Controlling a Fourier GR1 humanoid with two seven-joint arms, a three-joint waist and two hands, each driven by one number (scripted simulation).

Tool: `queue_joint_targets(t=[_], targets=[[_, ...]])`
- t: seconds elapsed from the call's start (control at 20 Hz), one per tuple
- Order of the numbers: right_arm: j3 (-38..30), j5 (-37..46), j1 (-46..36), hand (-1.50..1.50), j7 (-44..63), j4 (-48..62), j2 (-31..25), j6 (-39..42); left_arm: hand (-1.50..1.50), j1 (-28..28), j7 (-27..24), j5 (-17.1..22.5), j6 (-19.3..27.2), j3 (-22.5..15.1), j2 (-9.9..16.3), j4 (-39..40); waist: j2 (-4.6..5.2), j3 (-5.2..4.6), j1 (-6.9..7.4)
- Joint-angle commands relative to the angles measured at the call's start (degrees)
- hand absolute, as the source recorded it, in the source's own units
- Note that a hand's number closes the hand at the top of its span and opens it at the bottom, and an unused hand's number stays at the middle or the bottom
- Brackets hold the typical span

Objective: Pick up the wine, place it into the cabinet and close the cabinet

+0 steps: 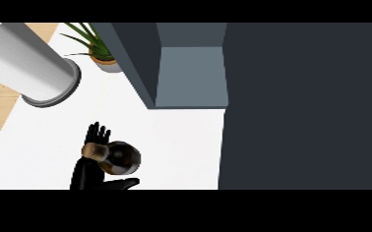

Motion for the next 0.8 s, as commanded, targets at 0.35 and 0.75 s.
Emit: queue_joint_targets(t=[0.35, 0.75], targets=[[-4.14, -7.21, 2.29, -1.50, 2.75, -7.14, -0.97, 1.00, 1.50, -3.54, -1.82, 1.13, -5.53, -0.43, -2.32, 4.94, 0.04, 0.03, -0.07], [-0.91, -4.05, 0.09, -1.50, 4.89, -7.78, 0.18, -0.62, 1.50, -5.40, -9.61, -9.85, -1.14, -3.30, -0.03, 7.99, -0.05, 0.01, -0.29]])
